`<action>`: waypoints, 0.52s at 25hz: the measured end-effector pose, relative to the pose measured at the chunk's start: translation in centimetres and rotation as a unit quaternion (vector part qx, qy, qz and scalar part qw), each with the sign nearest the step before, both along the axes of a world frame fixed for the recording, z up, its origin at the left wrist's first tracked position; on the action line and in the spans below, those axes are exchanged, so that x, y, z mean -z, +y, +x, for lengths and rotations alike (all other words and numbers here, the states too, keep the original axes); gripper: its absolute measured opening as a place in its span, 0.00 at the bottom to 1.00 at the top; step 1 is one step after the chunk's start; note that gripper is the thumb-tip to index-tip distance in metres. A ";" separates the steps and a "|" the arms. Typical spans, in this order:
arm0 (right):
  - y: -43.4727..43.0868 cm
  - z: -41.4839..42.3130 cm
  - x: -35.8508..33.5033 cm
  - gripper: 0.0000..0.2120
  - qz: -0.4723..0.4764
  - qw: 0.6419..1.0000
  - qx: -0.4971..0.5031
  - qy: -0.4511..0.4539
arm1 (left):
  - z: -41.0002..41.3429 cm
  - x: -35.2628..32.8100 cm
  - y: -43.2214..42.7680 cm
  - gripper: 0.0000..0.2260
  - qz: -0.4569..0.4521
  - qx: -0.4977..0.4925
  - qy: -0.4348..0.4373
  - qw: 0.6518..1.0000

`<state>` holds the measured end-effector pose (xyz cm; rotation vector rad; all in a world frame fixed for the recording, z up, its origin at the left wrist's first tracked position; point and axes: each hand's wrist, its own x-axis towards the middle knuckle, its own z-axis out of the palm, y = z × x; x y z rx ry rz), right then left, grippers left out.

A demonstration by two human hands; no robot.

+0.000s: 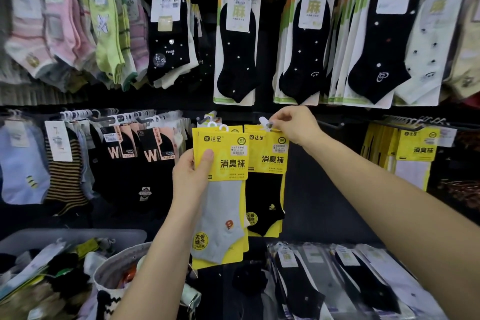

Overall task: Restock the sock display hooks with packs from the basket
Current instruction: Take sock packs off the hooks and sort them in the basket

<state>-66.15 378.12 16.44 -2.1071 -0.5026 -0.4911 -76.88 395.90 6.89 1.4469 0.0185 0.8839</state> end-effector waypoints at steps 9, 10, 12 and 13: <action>0.7 -5.3 2.7 0.15 -0.039 0.998 -0.039 -0.034 | -0.3 -0.5 -2.8 0.01 0.023 0.031 -0.010 0.999; 0.5 -5.3 2.7 0.14 -0.022 0.999 -0.036 -0.028 | -0.3 -0.4 -3.1 0.02 0.020 0.034 -0.002 0.999; -0.1 -5.2 2.8 0.10 0.012 0.999 -0.035 -0.011 | -0.2 0.0 -3.4 0.02 -0.006 0.044 0.007 0.999; -0.5 -5.0 2.9 0.08 0.025 0.999 -0.039 0.002 | -0.1 0.1 -3.3 0.02 -0.019 0.041 0.011 0.999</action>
